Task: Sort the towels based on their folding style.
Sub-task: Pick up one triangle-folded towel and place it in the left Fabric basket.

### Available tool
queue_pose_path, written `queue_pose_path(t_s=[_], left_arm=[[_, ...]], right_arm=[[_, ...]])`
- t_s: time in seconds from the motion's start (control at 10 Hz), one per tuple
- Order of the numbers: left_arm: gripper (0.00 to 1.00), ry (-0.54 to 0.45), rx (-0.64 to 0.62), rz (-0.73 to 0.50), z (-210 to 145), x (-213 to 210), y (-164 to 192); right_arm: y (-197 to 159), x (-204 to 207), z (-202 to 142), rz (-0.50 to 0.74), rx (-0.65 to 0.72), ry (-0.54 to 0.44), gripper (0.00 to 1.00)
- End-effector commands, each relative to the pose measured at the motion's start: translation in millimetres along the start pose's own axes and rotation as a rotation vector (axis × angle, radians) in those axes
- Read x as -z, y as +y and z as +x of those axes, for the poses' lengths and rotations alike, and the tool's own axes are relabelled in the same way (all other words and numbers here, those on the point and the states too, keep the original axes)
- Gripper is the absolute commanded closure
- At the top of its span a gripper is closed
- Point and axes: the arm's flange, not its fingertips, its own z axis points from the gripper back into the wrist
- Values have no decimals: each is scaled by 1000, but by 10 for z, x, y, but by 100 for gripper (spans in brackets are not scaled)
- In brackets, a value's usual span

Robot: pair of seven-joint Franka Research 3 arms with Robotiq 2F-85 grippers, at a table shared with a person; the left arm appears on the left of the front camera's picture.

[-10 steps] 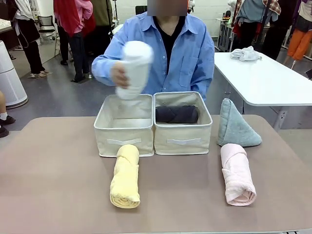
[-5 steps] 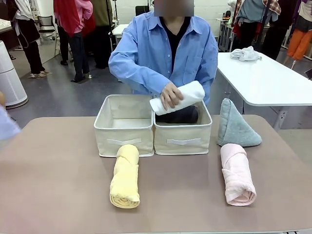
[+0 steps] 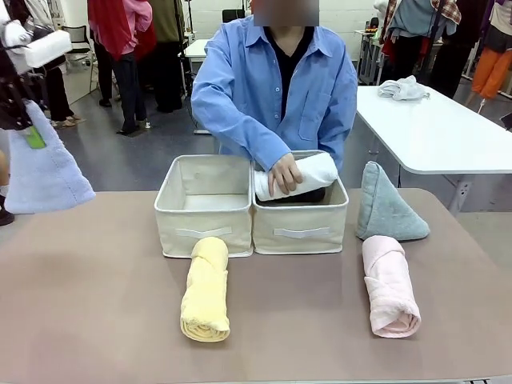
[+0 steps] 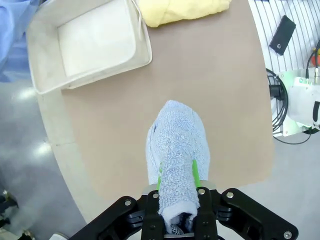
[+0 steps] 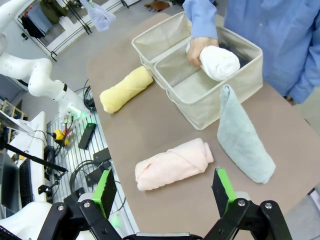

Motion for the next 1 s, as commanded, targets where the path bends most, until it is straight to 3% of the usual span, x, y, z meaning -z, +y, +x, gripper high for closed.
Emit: queue_pose_path(t_s=[0.0,0.9], left_arm=[[82,7,4,26,-59,-116,-67],[82,7,4,26,-59,-116,-67]], right_arm=[[17,14,-38,9,-17,-3,0],[17,14,-38,9,-17,-3,0]])
